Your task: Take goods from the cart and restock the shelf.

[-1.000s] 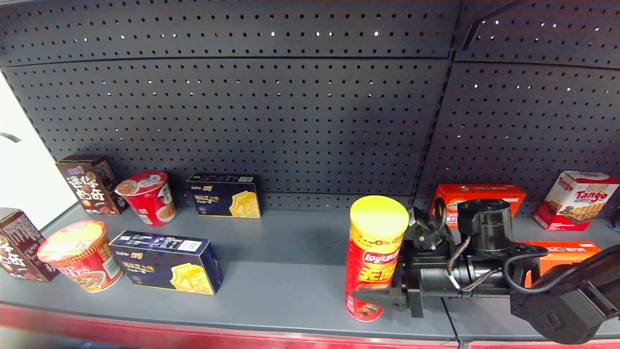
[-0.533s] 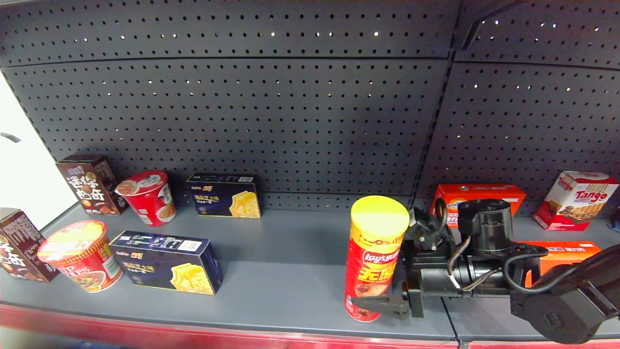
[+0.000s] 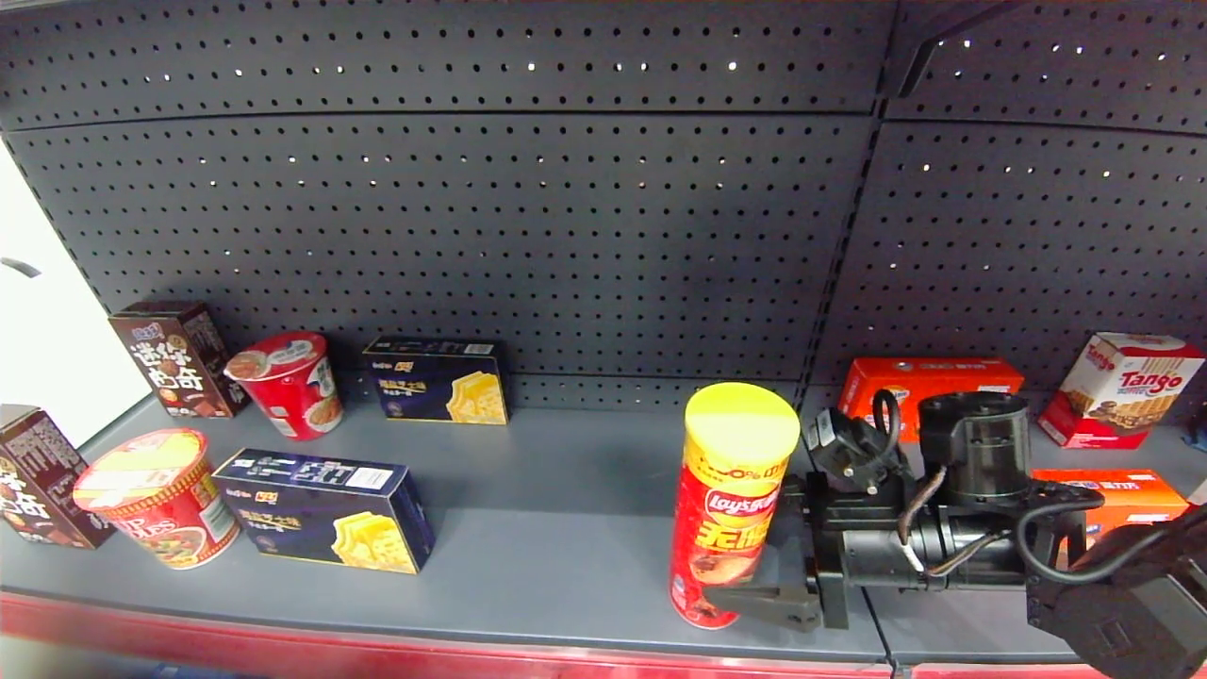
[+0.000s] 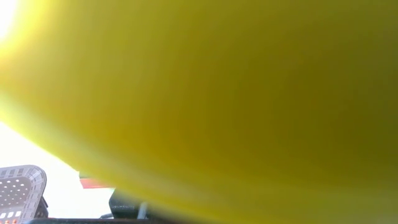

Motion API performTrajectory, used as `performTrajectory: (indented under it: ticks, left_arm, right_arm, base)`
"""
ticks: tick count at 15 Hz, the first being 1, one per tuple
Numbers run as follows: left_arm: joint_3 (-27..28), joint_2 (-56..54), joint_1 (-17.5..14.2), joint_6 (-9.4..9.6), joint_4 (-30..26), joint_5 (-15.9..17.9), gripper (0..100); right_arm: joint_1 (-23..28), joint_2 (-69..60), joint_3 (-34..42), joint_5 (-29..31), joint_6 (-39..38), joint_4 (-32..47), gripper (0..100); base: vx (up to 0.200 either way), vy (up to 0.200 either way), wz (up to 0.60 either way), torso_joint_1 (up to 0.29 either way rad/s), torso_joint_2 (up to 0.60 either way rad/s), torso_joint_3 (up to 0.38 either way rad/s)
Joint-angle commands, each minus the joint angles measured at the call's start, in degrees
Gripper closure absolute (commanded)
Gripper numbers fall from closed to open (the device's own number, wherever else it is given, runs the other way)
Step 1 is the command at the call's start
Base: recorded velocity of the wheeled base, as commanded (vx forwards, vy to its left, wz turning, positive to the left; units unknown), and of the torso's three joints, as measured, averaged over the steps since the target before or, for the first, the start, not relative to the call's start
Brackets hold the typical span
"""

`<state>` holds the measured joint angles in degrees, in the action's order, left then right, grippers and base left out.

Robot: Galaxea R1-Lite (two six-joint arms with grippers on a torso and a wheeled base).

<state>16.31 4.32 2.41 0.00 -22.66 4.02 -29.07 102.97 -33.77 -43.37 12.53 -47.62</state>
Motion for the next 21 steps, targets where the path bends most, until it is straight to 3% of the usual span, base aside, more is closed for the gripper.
performTrajectory:
  ticks: [1,11,17,18,21]
  left_arm:
    - [-0.1,0.1,0.0,0.00,0.0,0.0,100]
    - [-0.2,0.1,0.0,0.09,0.0,0.3,100]
    - [0.5,0.1,0.0,0.09,0.1,0.4,100]
    - [0.5,0.1,0.0,0.09,0.1,0.4,100]
    - [1.8,0.1,0.0,0.70,0.2,0.4,100]
  right_arm:
    - [0.9,-2.3,1.8,0.0,0.1,0.0,0]
    - [3.8,-12.9,7.3,0.0,0.2,0.2,0]
    - [4.3,-25.7,11.3,1.7,0.2,1.3,0]
    - [4.3,-27.9,11.1,3.8,0.0,2.3,0]
    - [3.8,-38.5,8.6,10.1,-0.1,15.4,0]
  base:
    - [0.000,0.000,0.00,0.000,0.00,0.000]
    - [0.000,0.000,0.00,0.000,0.00,0.000]
    - [0.000,0.000,0.00,0.000,0.00,0.000]
    - [0.000,0.000,0.00,0.000,0.00,0.000]
    - [0.000,0.000,0.00,0.000,0.00,0.000]
